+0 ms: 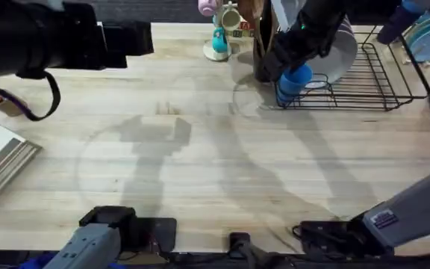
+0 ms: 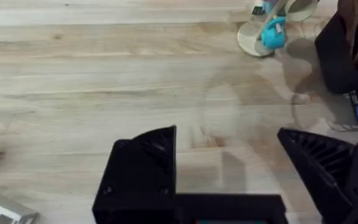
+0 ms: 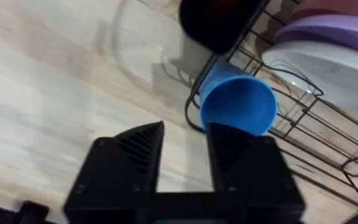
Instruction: Pick up the cup on the table and put them onto the rack.
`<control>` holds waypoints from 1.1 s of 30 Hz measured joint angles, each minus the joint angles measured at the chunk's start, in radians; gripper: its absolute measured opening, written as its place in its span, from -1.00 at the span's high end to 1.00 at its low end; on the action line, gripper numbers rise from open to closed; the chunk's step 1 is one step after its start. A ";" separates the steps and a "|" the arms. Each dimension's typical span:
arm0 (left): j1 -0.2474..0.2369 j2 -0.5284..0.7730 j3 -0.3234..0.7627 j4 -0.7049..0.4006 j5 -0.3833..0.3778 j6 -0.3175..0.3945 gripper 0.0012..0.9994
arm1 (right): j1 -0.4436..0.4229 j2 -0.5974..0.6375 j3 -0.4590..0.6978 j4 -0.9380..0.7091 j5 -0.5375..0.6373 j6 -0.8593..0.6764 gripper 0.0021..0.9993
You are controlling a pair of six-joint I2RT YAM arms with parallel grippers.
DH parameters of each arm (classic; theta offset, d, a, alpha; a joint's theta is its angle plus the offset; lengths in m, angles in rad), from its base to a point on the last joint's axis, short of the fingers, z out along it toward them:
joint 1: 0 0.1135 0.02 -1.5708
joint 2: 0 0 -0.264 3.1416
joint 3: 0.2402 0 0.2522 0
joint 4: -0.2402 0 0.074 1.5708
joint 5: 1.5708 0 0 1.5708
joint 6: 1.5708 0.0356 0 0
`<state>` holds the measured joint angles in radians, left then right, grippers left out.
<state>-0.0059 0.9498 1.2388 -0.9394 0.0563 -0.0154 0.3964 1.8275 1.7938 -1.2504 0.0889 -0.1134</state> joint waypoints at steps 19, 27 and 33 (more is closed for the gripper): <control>0.000 0.001 0.000 0.001 0.000 0.000 -0.99 | 0.010 -0.291 0.149 -0.159 0.105 -0.015 -1.00; 0.000 0.001 0.000 0.001 0.000 0.000 -0.99 | -0.079 -0.470 -0.022 -0.124 0.106 -0.031 -0.99; 0.000 0.001 0.000 0.001 0.000 0.000 -0.99 | -0.167 -0.595 -0.185 -0.060 0.106 -0.046 -0.99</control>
<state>-0.0059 0.9508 1.2388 -0.9386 0.0563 -0.0154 0.2298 1.2321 1.6088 -1.3106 0.1951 -0.1592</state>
